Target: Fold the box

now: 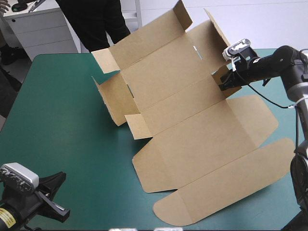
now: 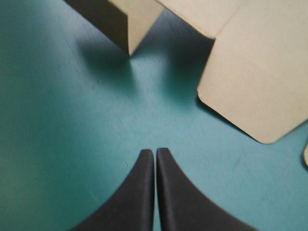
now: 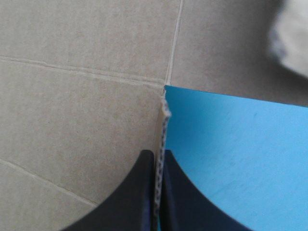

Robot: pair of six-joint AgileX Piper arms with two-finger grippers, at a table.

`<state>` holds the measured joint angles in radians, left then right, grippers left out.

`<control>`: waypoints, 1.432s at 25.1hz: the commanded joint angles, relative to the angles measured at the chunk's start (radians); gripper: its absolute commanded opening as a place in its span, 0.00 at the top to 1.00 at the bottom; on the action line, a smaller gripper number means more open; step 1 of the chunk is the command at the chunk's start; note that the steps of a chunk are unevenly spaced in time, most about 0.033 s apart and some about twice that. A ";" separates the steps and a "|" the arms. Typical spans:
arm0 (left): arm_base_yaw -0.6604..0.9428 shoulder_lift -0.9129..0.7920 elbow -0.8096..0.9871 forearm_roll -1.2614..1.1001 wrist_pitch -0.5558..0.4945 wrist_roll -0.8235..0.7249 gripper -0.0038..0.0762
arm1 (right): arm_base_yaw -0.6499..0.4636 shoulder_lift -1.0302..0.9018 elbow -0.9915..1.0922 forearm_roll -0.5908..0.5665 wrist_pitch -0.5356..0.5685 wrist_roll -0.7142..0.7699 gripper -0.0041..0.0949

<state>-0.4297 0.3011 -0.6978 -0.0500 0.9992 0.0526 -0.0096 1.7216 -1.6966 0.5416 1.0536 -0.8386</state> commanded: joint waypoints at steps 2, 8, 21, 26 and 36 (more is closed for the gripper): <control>-0.003 0.011 -0.077 -0.007 -0.150 0.003 0.96 | 0.041 -0.044 -0.122 0.030 -0.032 -0.255 0.98; -0.003 0.011 -0.077 -0.021 -0.134 0.003 0.96 | 0.241 -0.040 -0.135 -0.019 -0.081 -0.562 0.98; -0.003 0.011 -0.077 -0.029 -0.134 0.001 0.96 | 0.435 0.073 -0.135 -0.327 -0.103 -0.564 0.98; -0.003 0.011 -0.077 -0.029 -0.129 0.001 0.96 | 0.435 0.090 -0.135 -0.327 -0.101 -0.495 0.98; -0.003 0.011 -0.077 -0.030 -0.092 0.001 0.96 | 0.435 0.130 -0.135 -0.234 -0.105 -0.399 0.98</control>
<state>-0.4297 0.3011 -0.7451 -0.0643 0.9646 0.0551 0.4274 1.9081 -1.7965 0.2482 0.9936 -1.2572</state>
